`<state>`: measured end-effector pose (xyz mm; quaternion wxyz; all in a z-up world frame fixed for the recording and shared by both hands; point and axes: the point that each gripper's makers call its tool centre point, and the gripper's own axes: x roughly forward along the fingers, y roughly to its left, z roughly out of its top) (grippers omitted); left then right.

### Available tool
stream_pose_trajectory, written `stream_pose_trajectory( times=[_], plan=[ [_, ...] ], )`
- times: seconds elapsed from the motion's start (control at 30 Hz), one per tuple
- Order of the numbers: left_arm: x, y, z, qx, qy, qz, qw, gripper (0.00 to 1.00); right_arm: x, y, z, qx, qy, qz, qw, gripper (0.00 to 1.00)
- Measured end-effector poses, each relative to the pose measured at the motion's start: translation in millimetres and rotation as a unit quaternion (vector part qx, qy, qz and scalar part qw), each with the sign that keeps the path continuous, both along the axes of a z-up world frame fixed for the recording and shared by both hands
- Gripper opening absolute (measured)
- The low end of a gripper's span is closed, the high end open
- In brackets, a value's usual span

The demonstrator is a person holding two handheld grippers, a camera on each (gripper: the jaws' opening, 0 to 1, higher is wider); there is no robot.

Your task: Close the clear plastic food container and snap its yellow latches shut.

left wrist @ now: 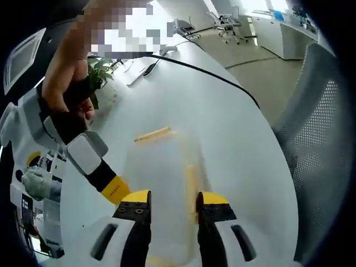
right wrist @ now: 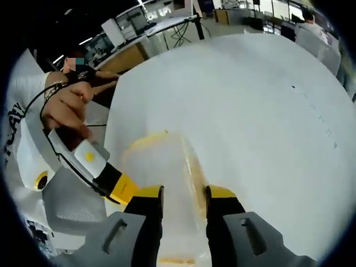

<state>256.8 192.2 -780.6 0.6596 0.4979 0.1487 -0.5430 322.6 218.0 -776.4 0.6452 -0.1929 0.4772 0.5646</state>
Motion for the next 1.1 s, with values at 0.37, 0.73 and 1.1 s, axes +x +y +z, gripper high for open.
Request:
stream_pose_trajectory(
  times=[0.37,0.73,1.1],
  plan=[
    [2.5,-1.1,0.2,0.0,0.002,-0.002,1.0,0.26,2.5,1.2,-4.1,-0.006,0.057,0.001,0.9983,0.27],
    [2.8,0.5,-0.2,0.004,0.002,-0.005,1.0,0.26,4.4,3.9,-7.6,-0.029,0.104,0.037,0.9935,0.22],
    [-2.0,-1.6,0.5,-0.001,0.001,-0.008,1.0,0.27,0.8,3.8,-7.9,-0.03,0.107,0.038,0.993,0.24]
  ],
)
